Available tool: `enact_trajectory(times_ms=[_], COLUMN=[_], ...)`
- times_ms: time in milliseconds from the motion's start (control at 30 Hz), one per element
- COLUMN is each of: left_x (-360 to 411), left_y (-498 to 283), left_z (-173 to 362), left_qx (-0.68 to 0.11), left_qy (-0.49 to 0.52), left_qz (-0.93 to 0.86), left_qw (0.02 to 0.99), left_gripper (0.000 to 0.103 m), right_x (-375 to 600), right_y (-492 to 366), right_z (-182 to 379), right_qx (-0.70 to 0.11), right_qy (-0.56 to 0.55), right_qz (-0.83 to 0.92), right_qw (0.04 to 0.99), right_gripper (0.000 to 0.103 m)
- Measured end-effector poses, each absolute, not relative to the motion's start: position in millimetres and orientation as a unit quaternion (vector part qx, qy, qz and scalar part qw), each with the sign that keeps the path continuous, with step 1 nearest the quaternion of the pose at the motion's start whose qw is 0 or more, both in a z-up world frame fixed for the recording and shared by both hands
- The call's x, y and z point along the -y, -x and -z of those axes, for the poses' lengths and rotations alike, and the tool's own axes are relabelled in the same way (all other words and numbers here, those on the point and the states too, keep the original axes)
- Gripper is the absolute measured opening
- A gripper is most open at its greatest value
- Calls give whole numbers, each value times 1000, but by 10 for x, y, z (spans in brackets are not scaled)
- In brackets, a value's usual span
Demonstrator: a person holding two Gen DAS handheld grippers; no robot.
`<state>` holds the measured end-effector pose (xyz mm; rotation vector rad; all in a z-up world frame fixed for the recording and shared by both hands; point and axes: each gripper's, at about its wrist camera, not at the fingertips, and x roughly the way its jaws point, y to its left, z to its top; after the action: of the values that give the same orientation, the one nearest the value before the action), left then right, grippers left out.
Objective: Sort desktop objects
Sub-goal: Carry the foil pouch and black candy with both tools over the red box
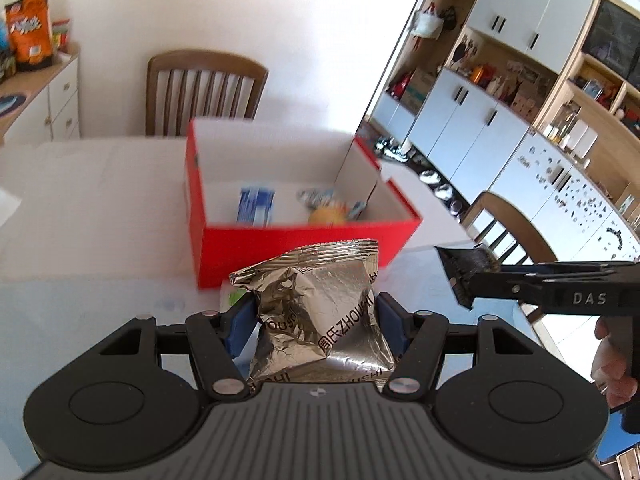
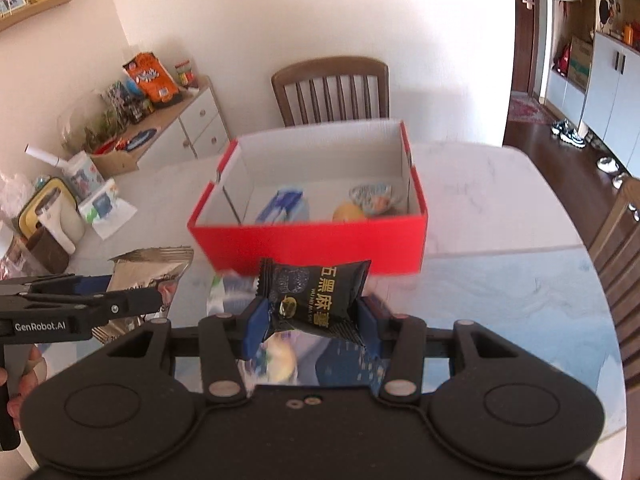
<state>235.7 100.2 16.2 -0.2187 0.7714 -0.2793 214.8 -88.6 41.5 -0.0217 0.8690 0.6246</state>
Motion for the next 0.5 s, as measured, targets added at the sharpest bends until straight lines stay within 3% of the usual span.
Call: enact_trajectory(times_ms=[500], left_x=[-842], left_y=[-3138], left_z=[-546], left_qx=[-349], left_qy=[76], left_qz=[152], left_qw=[922], left_gripper=[64], right_x=[653], right_y=[-2760], right_z=[-652], right_qx=[-379], right_qy=[3], right_qz=[-300], right_qw=[875], right_gripper=[47])
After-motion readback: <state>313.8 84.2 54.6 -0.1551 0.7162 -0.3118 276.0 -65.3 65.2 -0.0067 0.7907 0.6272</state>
